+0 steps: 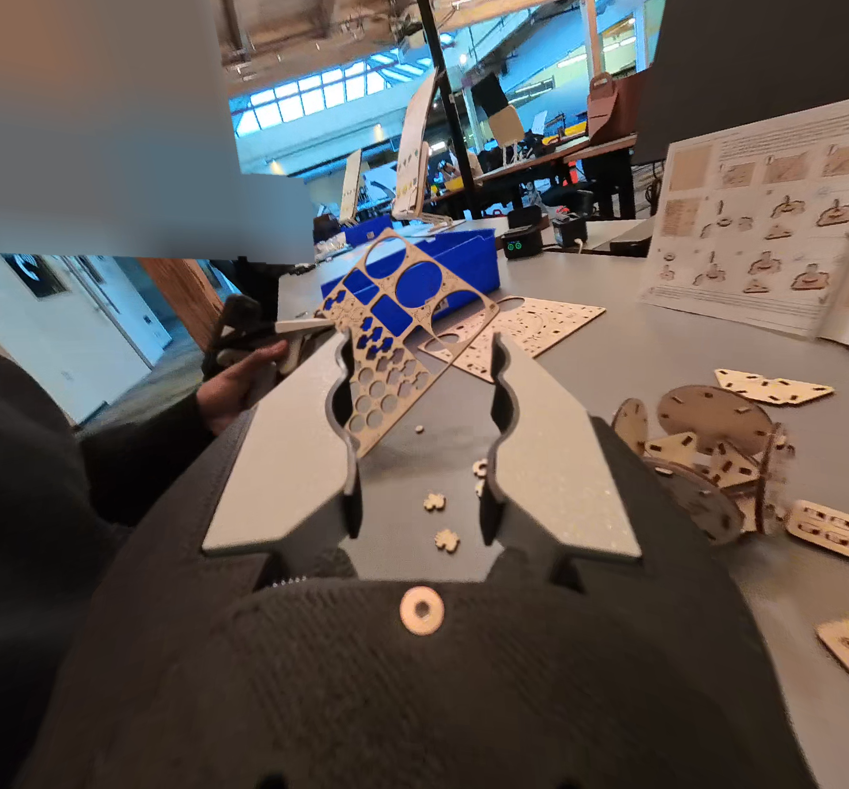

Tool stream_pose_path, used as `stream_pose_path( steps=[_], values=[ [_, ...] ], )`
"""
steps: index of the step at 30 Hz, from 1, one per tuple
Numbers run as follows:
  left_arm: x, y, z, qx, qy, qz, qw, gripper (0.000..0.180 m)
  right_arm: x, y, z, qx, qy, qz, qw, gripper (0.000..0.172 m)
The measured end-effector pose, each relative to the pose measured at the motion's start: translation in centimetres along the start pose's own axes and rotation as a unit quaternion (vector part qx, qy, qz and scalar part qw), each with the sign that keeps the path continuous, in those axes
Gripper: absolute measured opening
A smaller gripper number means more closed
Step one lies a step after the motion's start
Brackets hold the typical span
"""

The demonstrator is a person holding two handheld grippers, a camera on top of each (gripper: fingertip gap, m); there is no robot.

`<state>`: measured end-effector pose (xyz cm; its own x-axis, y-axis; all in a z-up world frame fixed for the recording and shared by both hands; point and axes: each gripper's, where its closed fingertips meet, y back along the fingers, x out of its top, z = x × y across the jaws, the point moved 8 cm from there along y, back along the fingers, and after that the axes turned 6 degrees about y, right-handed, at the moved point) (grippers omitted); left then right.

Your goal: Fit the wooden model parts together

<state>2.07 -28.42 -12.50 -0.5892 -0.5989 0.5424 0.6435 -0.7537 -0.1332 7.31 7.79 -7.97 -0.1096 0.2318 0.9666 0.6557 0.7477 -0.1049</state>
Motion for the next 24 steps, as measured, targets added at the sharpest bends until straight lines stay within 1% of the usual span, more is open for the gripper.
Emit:
stream_pose_path(
  steps=[2,4,5,7,9,10,12,13,14,15,16,17,18,19,20,21,23,24],
  values=[
    [1.4,1.8,-1.6,0.046,0.01,0.033,0.998,0.0,-0.3,0.0,-0.3,0.001,0.01,-0.012,1.0,0.061],
    [2.5,3.6,-2.7,0.073,0.026,0.064,0.995,0.0,-0.7,0.2,-0.6,0.003,0.012,-0.018,1.0,0.061],
    [2.8,4.1,-3.3,0.084,0.037,0.065,0.994,0.0,-1.0,0.3,-0.7,0.002,0.013,-0.018,1.0,0.061],
    [3.0,4.6,-4.2,0.096,0.053,0.042,0.993,0.0,-1.4,0.5,-0.8,0.001,0.014,-0.015,1.0,0.063],
    [3.2,4.6,-4.7,0.116,0.041,0.031,0.992,0.001,-1.7,0.8,-0.6,-0.008,0.01,-0.026,1.0,0.065],
    [3.3,4.7,-4.8,0.134,0.029,0.032,0.99,0.005,-1.9,1.0,-0.5,-0.023,-0.006,-0.052,0.998,0.054],
    [3.6,4.9,-4.7,0.18,-0.012,0.045,0.983,0.022,-2.2,1.7,-0.4,-0.032,-0.012,-0.126,0.991,0.021],
    [3.7,5.0,-4.5,0.198,-0.039,0.048,0.978,0.029,-2.3,2.0,-0.5,-0.033,0.002,-0.147,0.989,0.014],
    [3.8,5.1,-4.3,0.219,-0.062,0.047,0.973,0.04,-2.2,2.3,-0.6,-0.046,0.022,-0.152,0.987,0.02],
    [4.0,5.3,-4.2,0.245,-0.084,0.045,0.965,0.052,-2.1,2.6,-0.6,-0.068,0.044,-0.15,0.985,0.033],
    [4.3,5.6,-3.9,0.267,-0.109,0.046,0.956,0.06,-2.2,2.8,-0.6,-0.09,0.067,-0.148,0.983,0.044],
    [4.7,5.8,-3.5,0.283,-0.136,0.049,0.948,0.064,-2.3,3.0,-0.7,-0.105,0.089,-0.149,0.979,0.052],
    [5.1,5.9,-3.1,0.302,-0.162,0.05,0.938,0.074,-2.5,3.1,-0.8,-0.115,0.107,-0.152,0.976,0.055],
    [5.4,6.0,-2.6,0.314,-0.188,0.045,0.93,0.077,-2.8,3.2,-0.8,-0.126,0.123,-0.154,0.972,0.057],
    [5.7,6.1,-2.0,0.327,-0.211,0.043,0.92,0.08,-2.9,3.2,-0.8,-0.145,0.138,-0.152,0.968,0.064],
    [5.9,6.1,-1.2,0.336,-0.236,0.047,0.911,0.081,-2.9,3.3,-0.6,-0.168,0.152,-0.149,0.963,0.065],
    [5.9,5.5,0.7,0.332,-0.283,0.051,0.898,0.081,-2.6,3.6,-0.5,-0.2,0.173,-0.154,0.952,0.063],
    [5.4,4.9,1.8,0.318,-0.301,0.045,0.898,0.08,-2.4,3.8,-0.4,-0.211,0.183,-0.165,0.946,0.064]
  ],
)
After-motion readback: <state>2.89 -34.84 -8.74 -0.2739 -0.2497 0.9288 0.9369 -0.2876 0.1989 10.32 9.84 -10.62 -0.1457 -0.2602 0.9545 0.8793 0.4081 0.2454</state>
